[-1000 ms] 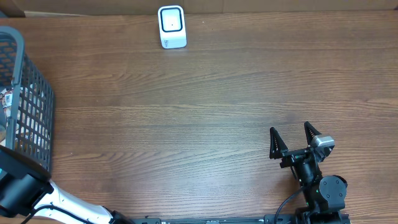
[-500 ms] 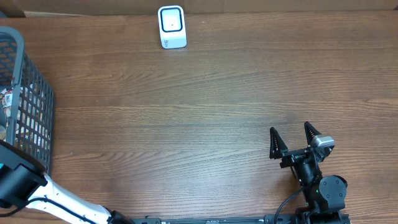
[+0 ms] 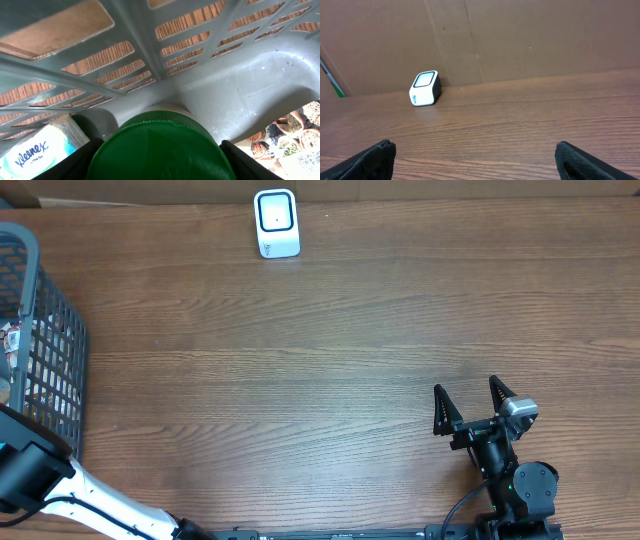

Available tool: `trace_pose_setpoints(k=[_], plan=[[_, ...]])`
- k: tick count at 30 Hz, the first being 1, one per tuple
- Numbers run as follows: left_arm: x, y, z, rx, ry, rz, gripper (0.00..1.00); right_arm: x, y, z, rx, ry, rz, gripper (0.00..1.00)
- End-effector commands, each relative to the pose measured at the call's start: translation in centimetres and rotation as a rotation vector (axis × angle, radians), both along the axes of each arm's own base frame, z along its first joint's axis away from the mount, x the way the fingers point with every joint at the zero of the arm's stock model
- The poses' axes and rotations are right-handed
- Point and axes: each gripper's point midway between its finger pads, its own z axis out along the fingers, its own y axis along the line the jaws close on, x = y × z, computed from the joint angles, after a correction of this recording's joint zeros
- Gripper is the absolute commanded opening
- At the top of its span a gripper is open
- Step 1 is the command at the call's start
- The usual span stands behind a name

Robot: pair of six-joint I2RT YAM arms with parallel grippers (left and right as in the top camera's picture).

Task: Scan the item barcode
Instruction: 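Grasp the green-capped jar with the left gripper and lift it out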

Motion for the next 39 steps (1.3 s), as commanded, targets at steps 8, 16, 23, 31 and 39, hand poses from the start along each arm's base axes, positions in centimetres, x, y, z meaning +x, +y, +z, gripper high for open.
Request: trace_pose_setpoints(k=[8, 16, 23, 31, 39], plan=[[3.5, -1.5, 6.6, -0.003, -0.22, -0.11, 0.51, 0.0, 0.0, -0.1, 0.004, -0.005, 0.003, 1.0], [5.4, -4.5, 21.6, 0.127, -0.539, -0.211, 0.5, 0.0, 0.0, -0.1, 0.004, -0.005, 0.003, 1.0], [4.6, -10.9, 32.9, 0.178, -0.8, -0.337, 0.5, 0.0, 0.0, -0.1, 0.004, -0.005, 0.003, 1.0], [3.7, -21.7, 37.7, 0.116, -0.876, -0.534, 0.5, 0.0, 0.0, -0.1, 0.004, -0.005, 0.003, 1.0], [5.5, -32.0, 33.2, -0.067, -0.687, -0.743, 0.5, 0.0, 0.0, -0.1, 0.004, -0.005, 0.003, 1.0]])
